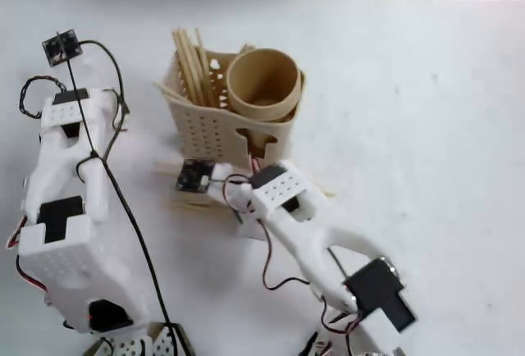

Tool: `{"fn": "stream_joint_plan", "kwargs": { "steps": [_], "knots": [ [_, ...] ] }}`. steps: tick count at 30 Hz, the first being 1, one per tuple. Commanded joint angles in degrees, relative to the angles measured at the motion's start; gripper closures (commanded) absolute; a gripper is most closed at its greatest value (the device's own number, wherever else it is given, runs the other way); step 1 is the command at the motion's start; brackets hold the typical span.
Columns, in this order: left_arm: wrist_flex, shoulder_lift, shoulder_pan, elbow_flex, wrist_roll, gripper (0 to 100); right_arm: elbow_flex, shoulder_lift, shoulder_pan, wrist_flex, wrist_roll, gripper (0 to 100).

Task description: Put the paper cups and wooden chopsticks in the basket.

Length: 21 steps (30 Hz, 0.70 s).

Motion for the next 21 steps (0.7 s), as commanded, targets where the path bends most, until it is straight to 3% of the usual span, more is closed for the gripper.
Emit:
{"fn": "stream_joint_plan", "kwargs": {
  "steps": [1, 13, 17, 21],
  "knots": [
    [-1.0, -0.5, -0.6, -0.4, 0.1, 88, -1.0, -7.0, 2.4, 5.4, -1.7, 98.1],
    [-1.0, -0.5, -0.6, -0.4, 0.1, 88, -1.9, -35.6, 2.3, 21.2, -4.6, 98.1],
    [-1.0, -0.5, -0.6, -0.6, 0.1, 88, -9.9, -43.4, 2.3, 21.4, -11.1, 98.1],
    [-1.0, -0.5, -0.6, -0.5, 0.1, 88, -24.4, -41.9, 2.3, 20.7, -16.5, 98.1]
  ]
}}
